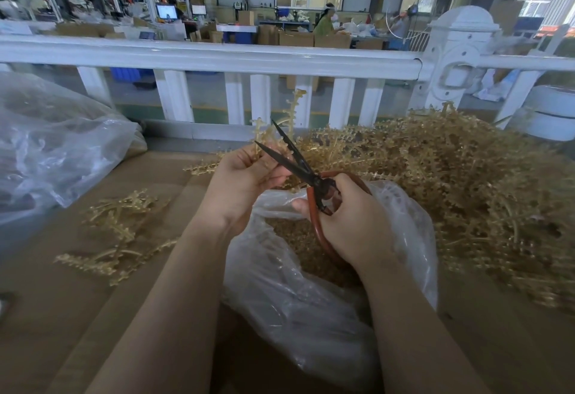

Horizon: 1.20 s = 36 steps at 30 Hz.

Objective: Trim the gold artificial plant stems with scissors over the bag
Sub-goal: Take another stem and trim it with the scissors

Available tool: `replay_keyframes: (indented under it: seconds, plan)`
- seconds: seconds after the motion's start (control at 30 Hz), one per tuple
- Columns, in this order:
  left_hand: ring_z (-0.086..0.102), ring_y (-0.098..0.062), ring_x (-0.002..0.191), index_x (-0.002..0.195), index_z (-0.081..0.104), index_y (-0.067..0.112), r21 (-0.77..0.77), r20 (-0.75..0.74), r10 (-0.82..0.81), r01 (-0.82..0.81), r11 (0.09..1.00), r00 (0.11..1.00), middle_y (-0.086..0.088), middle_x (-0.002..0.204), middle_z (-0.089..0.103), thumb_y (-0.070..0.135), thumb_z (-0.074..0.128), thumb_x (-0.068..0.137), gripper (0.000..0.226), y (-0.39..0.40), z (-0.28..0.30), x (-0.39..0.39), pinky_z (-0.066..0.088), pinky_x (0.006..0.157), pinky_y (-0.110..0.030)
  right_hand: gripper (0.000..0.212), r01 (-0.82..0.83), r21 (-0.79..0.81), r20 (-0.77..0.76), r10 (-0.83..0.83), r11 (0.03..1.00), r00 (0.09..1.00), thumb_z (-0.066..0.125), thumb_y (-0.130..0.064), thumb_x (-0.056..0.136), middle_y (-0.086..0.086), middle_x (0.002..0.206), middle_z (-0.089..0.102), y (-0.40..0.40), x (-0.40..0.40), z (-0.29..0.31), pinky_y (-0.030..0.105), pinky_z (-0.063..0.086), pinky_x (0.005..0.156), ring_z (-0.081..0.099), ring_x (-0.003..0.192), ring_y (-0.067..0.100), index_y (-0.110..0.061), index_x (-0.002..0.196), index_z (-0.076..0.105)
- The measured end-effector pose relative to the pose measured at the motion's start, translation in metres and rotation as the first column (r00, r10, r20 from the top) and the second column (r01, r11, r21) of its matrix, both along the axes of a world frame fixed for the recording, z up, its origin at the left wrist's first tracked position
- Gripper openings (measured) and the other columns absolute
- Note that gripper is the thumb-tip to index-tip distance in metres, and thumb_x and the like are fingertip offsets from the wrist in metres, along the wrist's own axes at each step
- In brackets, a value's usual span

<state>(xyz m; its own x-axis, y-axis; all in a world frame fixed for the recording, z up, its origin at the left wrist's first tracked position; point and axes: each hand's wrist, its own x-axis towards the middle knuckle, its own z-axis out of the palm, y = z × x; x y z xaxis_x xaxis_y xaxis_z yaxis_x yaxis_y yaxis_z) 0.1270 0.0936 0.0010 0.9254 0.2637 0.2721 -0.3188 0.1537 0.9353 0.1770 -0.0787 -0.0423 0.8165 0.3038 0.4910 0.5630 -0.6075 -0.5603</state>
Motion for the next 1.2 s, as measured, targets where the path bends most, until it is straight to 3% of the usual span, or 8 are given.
replay_keyframes:
  seconds: [0.23,0.6,0.8,0.97,1.2]
  plan:
    - [0.071,-0.008,0.073,0.089,0.070,0.011,0.018,0.005,0.028,-0.028,0.999,1.000,0.001,0.078,0.075,0.011,0.056,0.098,0.016,0.0018,-0.0025,0.0029,0.055,0.070,-0.020,0.045,0.005,0.057,0.013,-0.006,0.998,1.000,0.065,-0.079,0.072,-0.021,0.077,0.058,0.0009,-0.0006,-0.0015,0.015,0.043,0.061,0.054,0.076,-0.003,-0.036,0.086,0.058]
    - [0.069,-0.008,0.072,0.088,0.069,0.009,0.032,0.020,0.025,-0.026,0.999,0.999,0.002,0.075,0.074,0.009,0.054,0.098,0.018,0.0007,0.0014,-0.0016,0.056,0.076,-0.022,0.052,-0.004,0.066,-0.027,0.006,0.998,1.000,0.066,-0.078,0.071,-0.014,0.078,0.066,0.0010,-0.0001,-0.0022,0.025,0.053,0.068,0.061,0.076,0.002,-0.028,0.088,0.068]
    - [0.066,-0.008,0.067,0.081,0.067,0.011,0.069,0.027,0.043,-0.044,0.997,0.999,0.004,0.070,0.071,0.007,0.053,0.099,0.023,0.0013,0.0020,-0.0035,0.055,0.074,-0.023,0.048,-0.026,0.057,-0.067,0.030,0.998,0.997,0.067,-0.076,0.073,-0.016,0.075,0.063,0.0003,-0.0016,-0.0006,0.013,0.045,0.061,0.059,0.073,-0.002,-0.031,0.088,0.066]
    - [0.066,-0.008,0.068,0.084,0.068,0.010,0.062,0.018,0.068,-0.069,0.996,0.998,0.004,0.070,0.071,0.006,0.054,0.099,0.021,0.0007,0.0016,-0.0033,0.056,0.077,-0.025,0.053,0.003,0.060,-0.057,0.000,0.998,0.998,0.067,-0.078,0.070,-0.013,0.073,0.065,0.0008,-0.0012,-0.0013,0.024,0.053,0.066,0.060,0.072,0.001,-0.026,0.083,0.066]
    - [0.067,-0.008,0.068,0.084,0.069,0.011,0.047,0.036,0.091,-0.092,0.995,0.995,0.003,0.072,0.073,0.003,0.056,0.097,0.020,-0.0006,0.0020,-0.0037,0.056,0.075,-0.023,0.064,-0.005,0.071,-0.020,0.006,0.997,1.000,0.059,-0.084,0.066,-0.015,0.081,0.067,0.0027,-0.0009,-0.0009,0.028,0.056,0.072,0.062,0.081,0.003,-0.026,0.091,0.069]
